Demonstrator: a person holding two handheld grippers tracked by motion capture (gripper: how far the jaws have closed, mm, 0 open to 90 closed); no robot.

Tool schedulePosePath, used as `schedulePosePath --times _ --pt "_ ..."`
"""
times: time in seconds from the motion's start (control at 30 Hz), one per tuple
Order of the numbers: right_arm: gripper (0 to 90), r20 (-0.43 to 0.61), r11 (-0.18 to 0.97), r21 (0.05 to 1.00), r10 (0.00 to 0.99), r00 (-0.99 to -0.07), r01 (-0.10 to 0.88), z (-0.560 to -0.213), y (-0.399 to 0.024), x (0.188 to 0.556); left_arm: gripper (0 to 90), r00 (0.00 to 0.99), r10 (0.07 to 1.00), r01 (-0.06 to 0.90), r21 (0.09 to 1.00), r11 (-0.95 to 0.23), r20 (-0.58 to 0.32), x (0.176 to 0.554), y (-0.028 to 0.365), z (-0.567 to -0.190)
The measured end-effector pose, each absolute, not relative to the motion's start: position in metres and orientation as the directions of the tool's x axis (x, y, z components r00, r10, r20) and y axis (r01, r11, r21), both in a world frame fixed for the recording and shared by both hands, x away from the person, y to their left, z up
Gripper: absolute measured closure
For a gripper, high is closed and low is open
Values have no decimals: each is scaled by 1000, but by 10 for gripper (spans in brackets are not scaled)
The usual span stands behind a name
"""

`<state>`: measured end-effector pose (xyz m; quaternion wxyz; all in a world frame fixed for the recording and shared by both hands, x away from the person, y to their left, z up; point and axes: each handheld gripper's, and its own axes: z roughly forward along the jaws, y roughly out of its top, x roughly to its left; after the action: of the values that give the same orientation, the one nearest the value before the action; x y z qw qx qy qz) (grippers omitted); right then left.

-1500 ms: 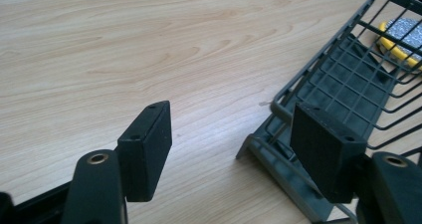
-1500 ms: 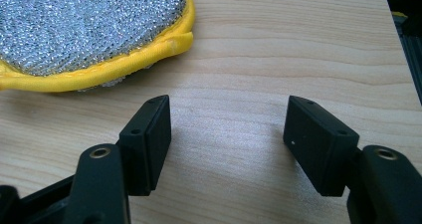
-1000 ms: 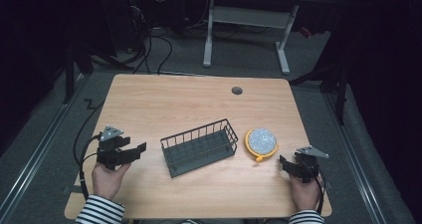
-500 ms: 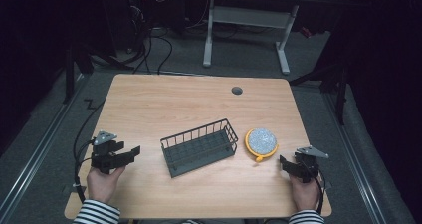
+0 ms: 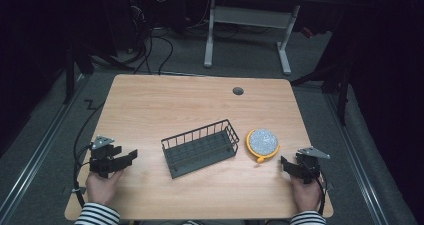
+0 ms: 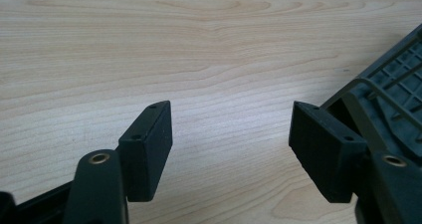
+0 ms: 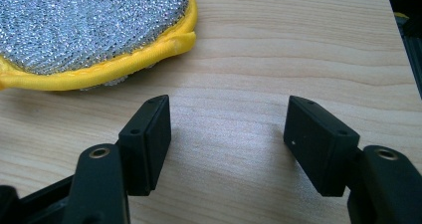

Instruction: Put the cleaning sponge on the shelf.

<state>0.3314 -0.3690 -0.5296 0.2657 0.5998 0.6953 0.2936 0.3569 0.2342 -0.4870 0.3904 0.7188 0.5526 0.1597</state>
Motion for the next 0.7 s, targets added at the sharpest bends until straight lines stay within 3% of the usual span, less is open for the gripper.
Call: schedulePosePath --times 0.7 --pt "355 -17 112 728 989 -145 676 -530 -368 331 323 308 948 666 731 -152 -83 364 233 -515"
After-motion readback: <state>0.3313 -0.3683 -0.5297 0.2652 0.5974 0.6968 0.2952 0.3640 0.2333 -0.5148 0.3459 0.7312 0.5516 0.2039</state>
